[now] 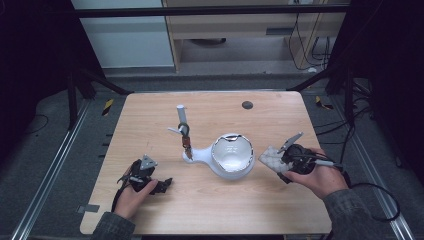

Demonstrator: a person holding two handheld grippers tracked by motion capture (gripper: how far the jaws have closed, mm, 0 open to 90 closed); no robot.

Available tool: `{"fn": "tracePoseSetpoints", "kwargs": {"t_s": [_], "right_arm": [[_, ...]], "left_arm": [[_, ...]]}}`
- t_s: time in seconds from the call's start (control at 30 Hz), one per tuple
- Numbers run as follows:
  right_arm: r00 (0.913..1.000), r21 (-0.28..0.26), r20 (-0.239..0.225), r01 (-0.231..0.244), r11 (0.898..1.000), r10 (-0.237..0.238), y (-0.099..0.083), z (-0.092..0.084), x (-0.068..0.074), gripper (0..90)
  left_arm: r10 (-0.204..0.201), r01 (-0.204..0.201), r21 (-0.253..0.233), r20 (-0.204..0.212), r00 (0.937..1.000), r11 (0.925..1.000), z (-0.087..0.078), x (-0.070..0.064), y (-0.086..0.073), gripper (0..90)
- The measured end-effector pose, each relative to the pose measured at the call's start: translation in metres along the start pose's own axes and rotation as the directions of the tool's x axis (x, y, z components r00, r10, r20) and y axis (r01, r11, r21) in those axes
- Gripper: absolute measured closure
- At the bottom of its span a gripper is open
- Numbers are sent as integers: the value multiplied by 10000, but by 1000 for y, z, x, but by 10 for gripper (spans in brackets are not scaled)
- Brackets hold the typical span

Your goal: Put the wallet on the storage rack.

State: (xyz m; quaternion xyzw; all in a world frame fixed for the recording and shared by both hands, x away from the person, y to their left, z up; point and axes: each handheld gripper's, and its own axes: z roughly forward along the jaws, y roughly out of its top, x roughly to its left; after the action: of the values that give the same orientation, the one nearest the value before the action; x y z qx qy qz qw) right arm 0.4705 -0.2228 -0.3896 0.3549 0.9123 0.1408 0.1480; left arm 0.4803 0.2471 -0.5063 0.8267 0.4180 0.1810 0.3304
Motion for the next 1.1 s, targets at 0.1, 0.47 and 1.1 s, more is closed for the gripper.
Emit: {"fn": "tracePoseSetpoints", "kwargs": {"t_s": [0.1,0.47,1.1], "right_arm": [[9997,-132,106,221,9997,-220,7,-8,3,313],[9920,-330,559,1149,9928,-1129,31,-26,19,316],[9766,-109,522,2096,9777,-2088,59,-24,41,318]], "left_arm": [[3,-3,-4,-1,10000,10000,0,0,0,20],[7,-7,-13,-1,10000,10000,0,0,0,20],[14,-14,-27,9,10000,10000,0,0,0,18]]}}
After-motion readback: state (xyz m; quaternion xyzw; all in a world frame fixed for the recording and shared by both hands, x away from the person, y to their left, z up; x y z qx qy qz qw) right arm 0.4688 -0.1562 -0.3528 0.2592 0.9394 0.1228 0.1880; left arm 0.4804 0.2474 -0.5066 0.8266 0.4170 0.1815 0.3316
